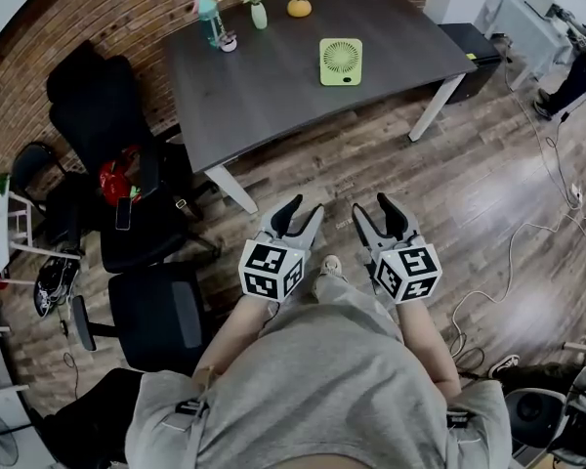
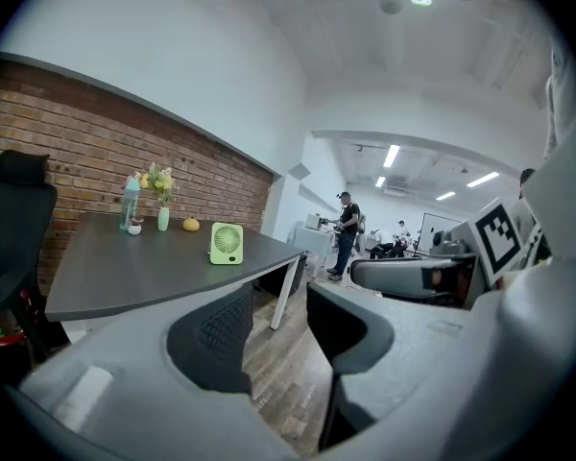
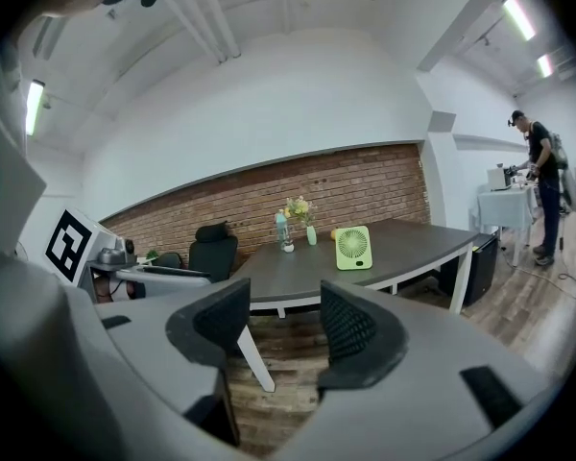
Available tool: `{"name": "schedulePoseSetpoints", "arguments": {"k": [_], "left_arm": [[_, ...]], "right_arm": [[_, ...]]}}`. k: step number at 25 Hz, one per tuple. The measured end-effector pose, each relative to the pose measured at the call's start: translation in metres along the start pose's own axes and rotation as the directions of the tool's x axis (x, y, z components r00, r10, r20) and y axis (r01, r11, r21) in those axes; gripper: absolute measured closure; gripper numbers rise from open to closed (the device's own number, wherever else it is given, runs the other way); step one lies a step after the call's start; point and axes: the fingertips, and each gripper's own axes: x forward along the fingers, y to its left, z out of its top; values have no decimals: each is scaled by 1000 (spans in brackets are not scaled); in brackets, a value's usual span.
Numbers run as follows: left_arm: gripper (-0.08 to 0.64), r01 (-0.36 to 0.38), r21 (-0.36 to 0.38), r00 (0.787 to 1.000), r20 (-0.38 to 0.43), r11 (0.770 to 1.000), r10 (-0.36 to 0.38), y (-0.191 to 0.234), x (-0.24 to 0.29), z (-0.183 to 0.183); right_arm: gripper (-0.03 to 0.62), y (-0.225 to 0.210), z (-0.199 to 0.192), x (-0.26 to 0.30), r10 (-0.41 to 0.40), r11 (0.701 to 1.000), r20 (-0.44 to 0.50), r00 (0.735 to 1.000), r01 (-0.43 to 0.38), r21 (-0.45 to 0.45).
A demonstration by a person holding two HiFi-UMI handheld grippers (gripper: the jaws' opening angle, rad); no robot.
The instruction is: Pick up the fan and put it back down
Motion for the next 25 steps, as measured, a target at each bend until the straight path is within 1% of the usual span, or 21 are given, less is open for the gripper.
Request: {"name": "schedulePoseSetpoints", "arguments": {"k": [5, 9, 14, 18, 25], "left_arm": [[376, -15, -10, 1000, 5, 1000, 15, 12, 37, 17], [362, -25, -2, 1000, 8, 1000, 25, 18, 64, 29], [351, -46, -18, 999, 17, 999, 46, 30, 92, 42], [342, -58, -22, 998, 19, 998, 58, 37, 112, 47], [336, -70, -33, 997, 14, 997, 70, 43, 141, 53]], "right_arm": [[342, -26, 20, 30, 44, 999, -7, 999, -44, -8], [327, -49, 33, 49, 64, 998, -7, 998, -64, -12], [314, -72, 47, 73, 90, 996, -3, 996, -90, -17], [310, -86, 51, 89, 113, 994, -9, 994, -113, -15], [308, -109, 55, 113, 128, 992, -17, 992, -128, -4]]}}
